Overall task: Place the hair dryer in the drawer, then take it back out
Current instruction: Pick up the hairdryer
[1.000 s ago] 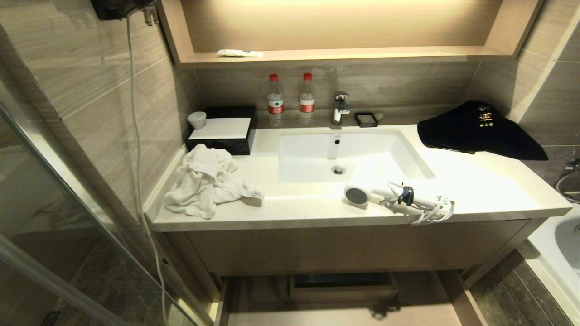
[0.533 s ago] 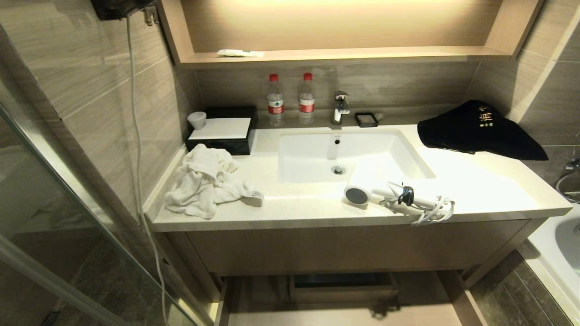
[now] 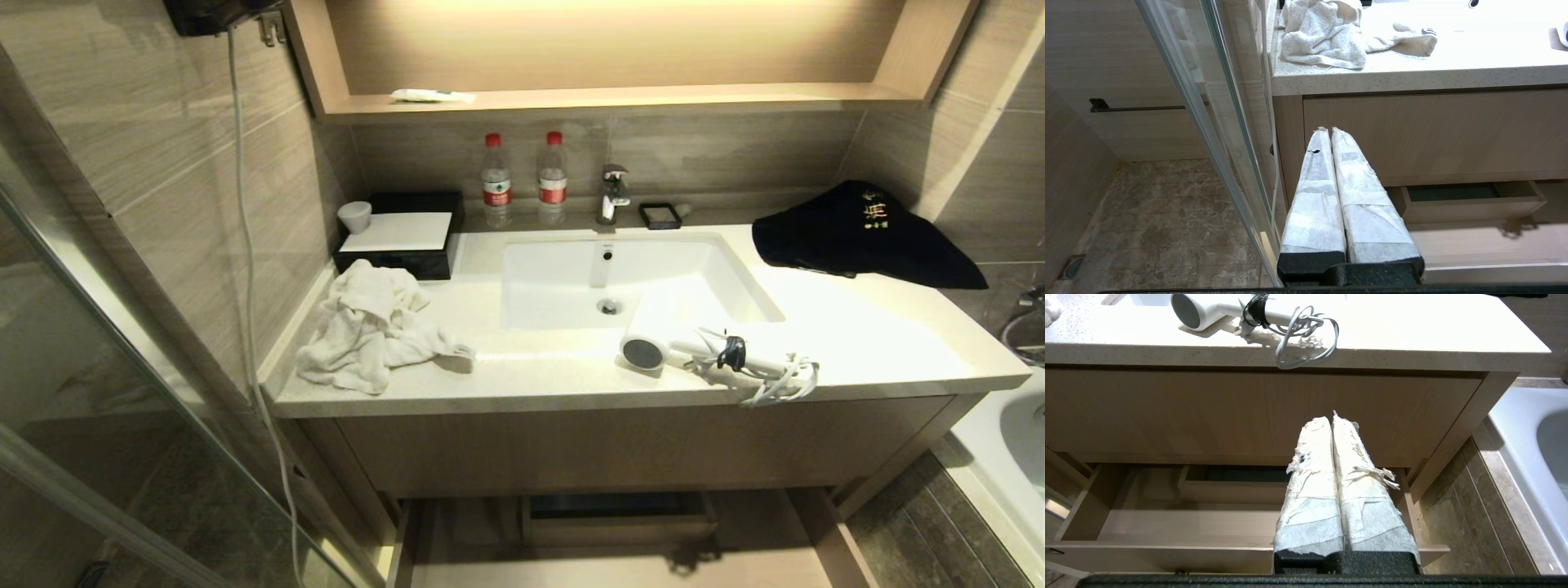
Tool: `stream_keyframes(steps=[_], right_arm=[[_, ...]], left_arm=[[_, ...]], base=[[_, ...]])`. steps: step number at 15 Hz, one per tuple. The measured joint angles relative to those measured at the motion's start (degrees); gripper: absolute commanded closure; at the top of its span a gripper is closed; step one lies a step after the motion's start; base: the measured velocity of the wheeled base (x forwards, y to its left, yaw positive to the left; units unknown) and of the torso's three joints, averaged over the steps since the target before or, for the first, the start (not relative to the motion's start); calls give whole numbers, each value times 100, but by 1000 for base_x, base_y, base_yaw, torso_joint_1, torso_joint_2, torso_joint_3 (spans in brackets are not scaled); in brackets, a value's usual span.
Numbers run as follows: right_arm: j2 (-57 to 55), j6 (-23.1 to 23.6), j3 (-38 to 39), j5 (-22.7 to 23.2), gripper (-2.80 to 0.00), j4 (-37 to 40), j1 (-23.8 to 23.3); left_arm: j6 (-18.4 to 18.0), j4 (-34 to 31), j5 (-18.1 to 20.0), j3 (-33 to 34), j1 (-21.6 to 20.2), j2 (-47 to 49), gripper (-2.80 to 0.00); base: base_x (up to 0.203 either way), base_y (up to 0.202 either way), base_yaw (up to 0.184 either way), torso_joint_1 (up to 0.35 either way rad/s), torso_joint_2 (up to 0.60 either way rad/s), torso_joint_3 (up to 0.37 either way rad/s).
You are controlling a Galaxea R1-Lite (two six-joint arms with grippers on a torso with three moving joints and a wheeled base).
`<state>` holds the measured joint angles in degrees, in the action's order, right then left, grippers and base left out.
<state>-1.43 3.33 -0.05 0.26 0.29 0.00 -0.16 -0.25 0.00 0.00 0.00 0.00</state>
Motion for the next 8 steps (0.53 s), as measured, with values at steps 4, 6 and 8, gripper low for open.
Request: stream_keyframes(steps=[4, 6, 8], right_arm=[[0, 24, -5, -1, 0, 6, 0], [0, 42, -2, 3, 0, 1, 0], [0, 28, -2, -8, 0, 0, 0]], left_arm=[[-2, 0, 0, 0, 0, 0, 0], [0, -2, 0, 0, 0, 0, 0], [-2, -2, 1, 0, 0, 0, 0]], base=[[0, 0, 0, 177, -4, 160], [0, 0, 0, 283, -42, 231], [0, 0, 0, 166, -23, 128]])
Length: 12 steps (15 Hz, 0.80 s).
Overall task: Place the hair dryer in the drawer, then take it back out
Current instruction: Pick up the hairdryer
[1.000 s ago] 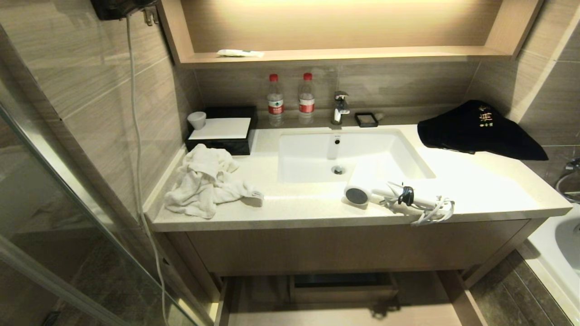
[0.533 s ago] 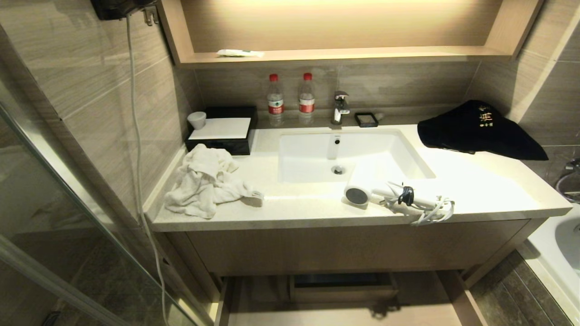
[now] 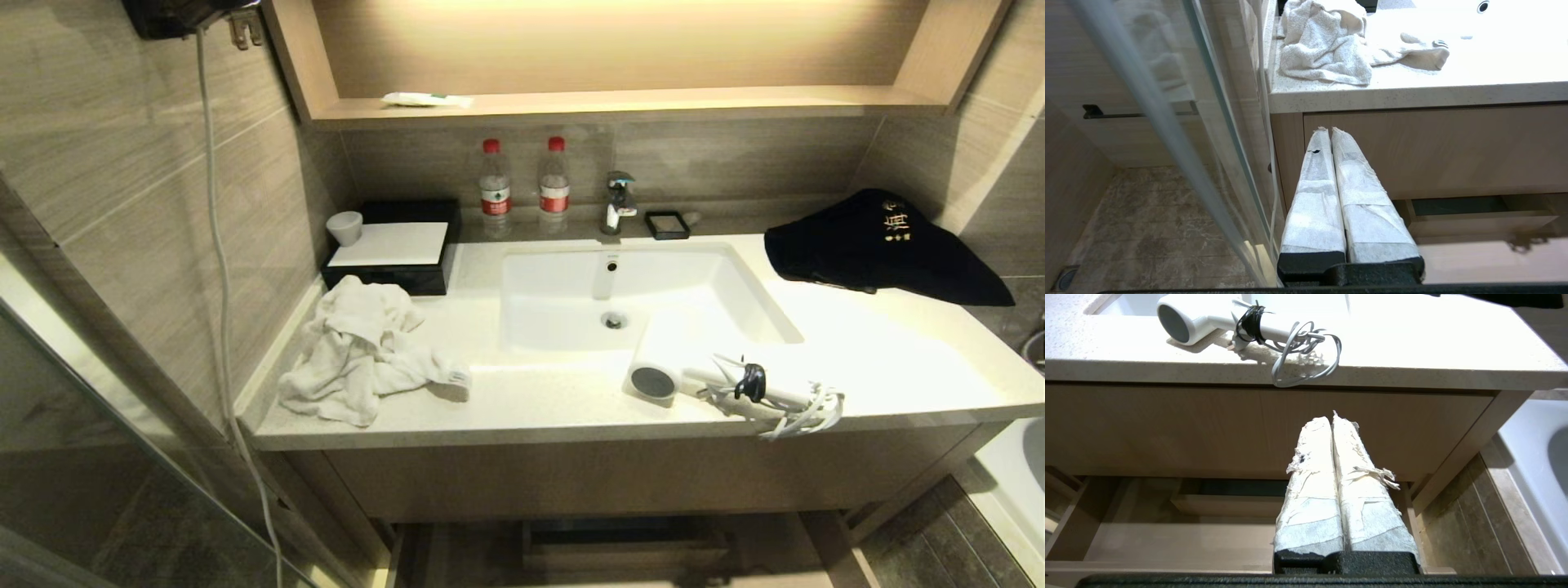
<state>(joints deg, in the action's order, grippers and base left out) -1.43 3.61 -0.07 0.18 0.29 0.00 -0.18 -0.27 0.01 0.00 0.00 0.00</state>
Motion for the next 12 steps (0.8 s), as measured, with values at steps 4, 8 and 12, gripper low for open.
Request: stream_keyframes(steps=[4, 8, 12], right_arm=[[0, 29, 0, 9, 0, -5, 0], [0, 7, 0, 14, 0, -11, 0], [0, 15, -2, 15, 0, 1, 0]], left_arm=[[2, 2, -1, 0, 0, 0, 0], [-2, 0, -1, 0, 0, 0, 0], [2, 2, -1, 0, 0, 0, 0]], base=[[0, 0, 0, 74, -27, 63], [0, 0, 0, 279, -92, 177], [0, 0, 0, 329, -154, 175]])
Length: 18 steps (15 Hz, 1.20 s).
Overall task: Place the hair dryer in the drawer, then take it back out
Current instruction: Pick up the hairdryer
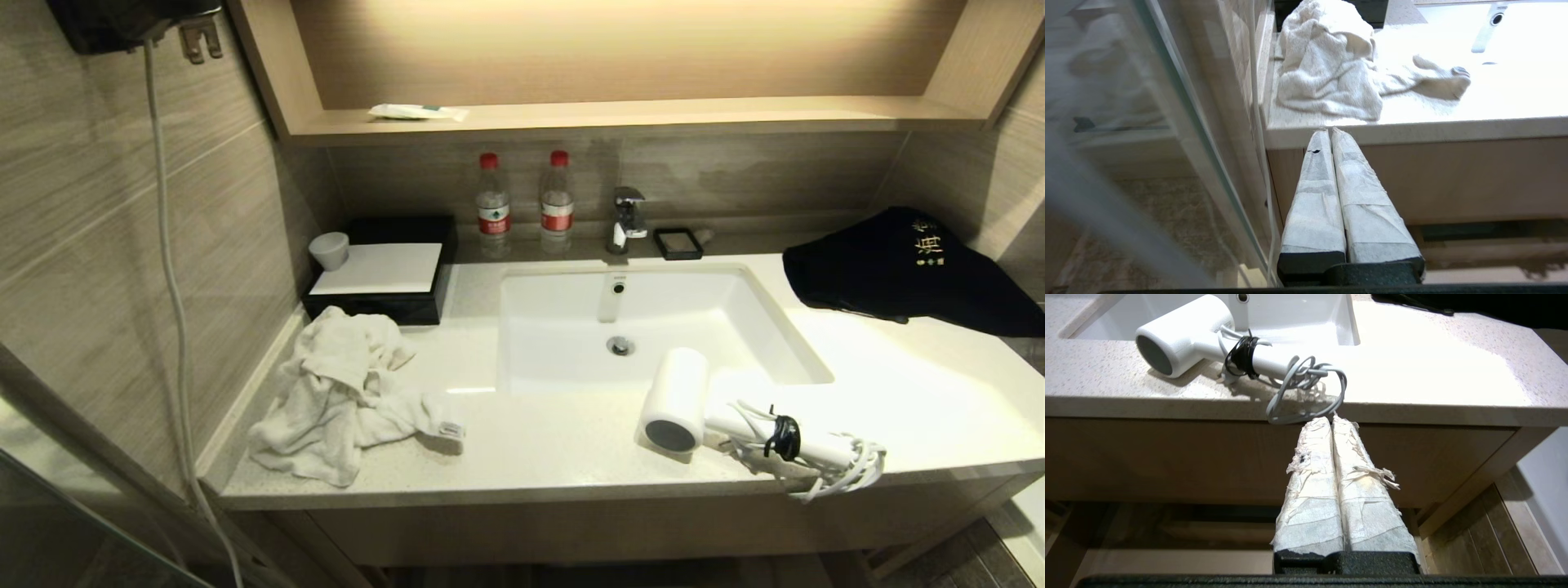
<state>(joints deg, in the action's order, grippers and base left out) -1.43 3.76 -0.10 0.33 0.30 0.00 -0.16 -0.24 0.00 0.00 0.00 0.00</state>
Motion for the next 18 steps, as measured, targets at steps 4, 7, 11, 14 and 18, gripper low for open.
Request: stream_keyframes(steps=[4, 7, 11, 14, 18], right_arm=[[0, -5, 2, 1, 0, -4, 0], [0, 33, 0, 28, 0, 16, 0], [-127, 64, -543, 18, 0, 471, 0], [-881, 52, -2273, 145, 0, 1557, 40], [-2908, 97, -4461, 367, 0, 3333, 520]], left_arm=[[0, -2, 0, 0, 0, 0, 0], [-2, -2, 0, 0, 0, 0, 0], [3, 0, 0, 0, 0, 0, 0], [-2, -5, 0, 0, 0, 0, 0], [0, 0, 0, 0, 0, 0, 0]], base=[[0, 0, 0, 199, -109, 91], [0, 0, 0, 13, -8, 9], [0, 0, 0, 0, 0, 0], [0, 0, 0, 0, 0, 0], [0, 0, 0, 0, 0, 0]])
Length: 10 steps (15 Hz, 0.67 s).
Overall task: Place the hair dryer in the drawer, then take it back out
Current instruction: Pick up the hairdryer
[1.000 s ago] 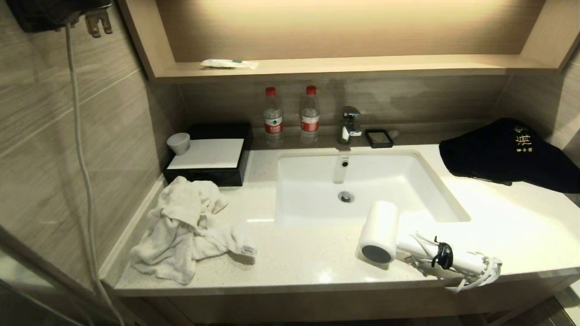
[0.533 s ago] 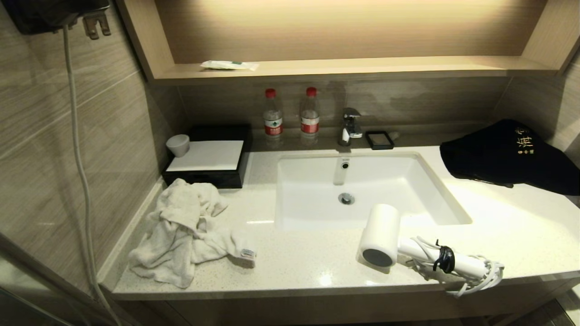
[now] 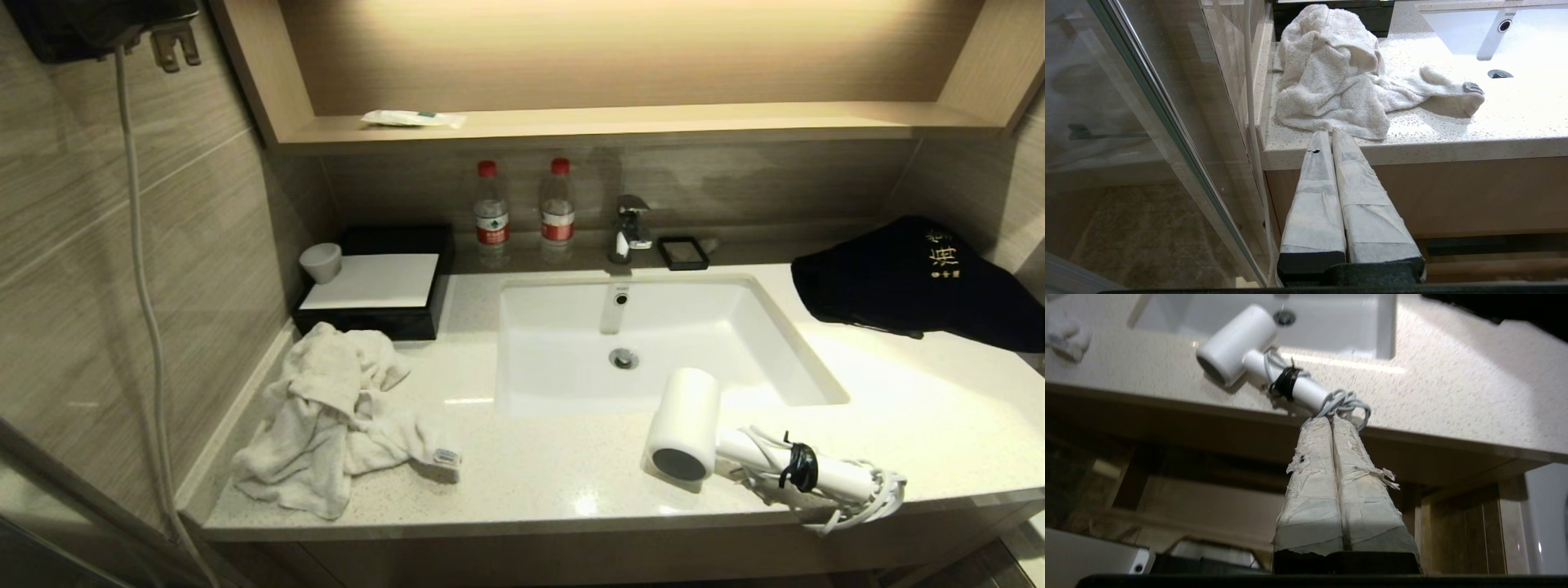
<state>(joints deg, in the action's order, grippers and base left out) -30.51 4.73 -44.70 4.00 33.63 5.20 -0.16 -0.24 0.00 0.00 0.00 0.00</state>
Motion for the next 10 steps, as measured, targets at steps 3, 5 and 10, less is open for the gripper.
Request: stream_keyframes(steps=[3, 5, 10], right_arm=[[-1620, 356, -779, 86, -278, 290, 335], [-2525, 702, -1024, 138, -280, 209, 469], [-4126, 2167, -1141, 709, -280, -155, 259]], left_arm=[[-2, 0, 1, 0, 0, 0, 0], [0, 0, 0, 0, 0, 0, 0], [-2, 0, 0, 0, 0, 0, 0]], base=[[0, 0, 0, 0, 0, 0], [0, 0, 0, 0, 0, 0], [0, 0, 0, 0, 0, 0]])
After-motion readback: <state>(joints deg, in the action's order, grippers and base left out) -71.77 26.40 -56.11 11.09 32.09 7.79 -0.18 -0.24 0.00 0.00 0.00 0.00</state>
